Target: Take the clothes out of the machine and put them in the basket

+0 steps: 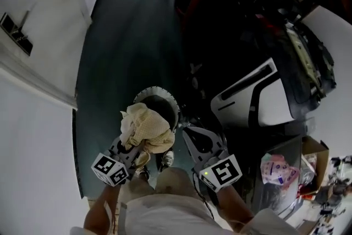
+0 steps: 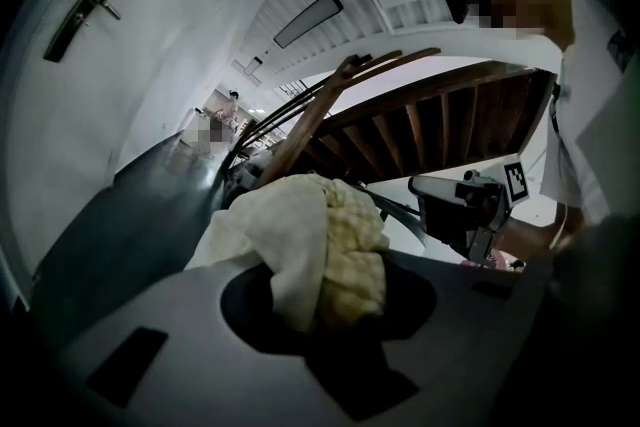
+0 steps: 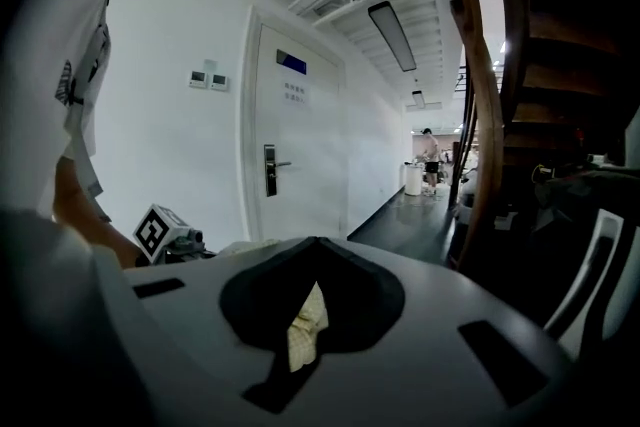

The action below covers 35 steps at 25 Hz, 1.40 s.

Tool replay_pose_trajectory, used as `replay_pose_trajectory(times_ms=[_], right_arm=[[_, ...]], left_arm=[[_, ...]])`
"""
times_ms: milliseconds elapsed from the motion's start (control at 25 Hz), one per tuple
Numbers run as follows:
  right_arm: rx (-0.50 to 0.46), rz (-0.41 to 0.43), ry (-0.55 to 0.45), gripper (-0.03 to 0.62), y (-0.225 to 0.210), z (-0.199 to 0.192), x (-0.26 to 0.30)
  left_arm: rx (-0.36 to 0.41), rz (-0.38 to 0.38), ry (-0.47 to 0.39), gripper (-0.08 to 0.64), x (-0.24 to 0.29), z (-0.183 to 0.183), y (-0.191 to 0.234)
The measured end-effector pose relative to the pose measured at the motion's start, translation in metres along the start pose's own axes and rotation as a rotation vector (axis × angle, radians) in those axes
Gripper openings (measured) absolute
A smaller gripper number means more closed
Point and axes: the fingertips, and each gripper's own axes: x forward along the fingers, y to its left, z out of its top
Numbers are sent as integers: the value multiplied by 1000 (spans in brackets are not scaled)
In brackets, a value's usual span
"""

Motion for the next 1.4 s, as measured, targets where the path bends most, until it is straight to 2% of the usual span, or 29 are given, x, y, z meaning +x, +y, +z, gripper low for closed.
replay_pose_trajectory(times_ms=[240, 400, 600, 760, 920, 1040, 1240, 1400], right_arm=[[-20, 116, 28, 12, -25, -22, 28], [-23, 169, 63, 12, -36, -59, 47], [-13, 198, 118, 12, -46, -124, 79], [28, 202, 164, 12, -60, -188, 100], [104, 211, 214, 12, -65, -250, 114], [127, 219, 217, 12, -67, -285, 129], [169, 214, 235, 12, -70, -331, 148], [176, 193, 256, 12, -80, -355, 152]], left_arm=[[-46, 140, -32, 120, 25, -14, 17], [-65, 157, -4, 121, 60, -49, 35], [-90, 179, 64, 124, 111, -121, 83], [-93, 253, 143, 126, 152, -196, 132], [-156, 327, 208, 129, 171, -266, 176], [-172, 365, 255, 132, 182, -308, 212], [-111, 397, 310, 140, 207, -363, 262], [-85, 403, 375, 173, 226, -403, 281]])
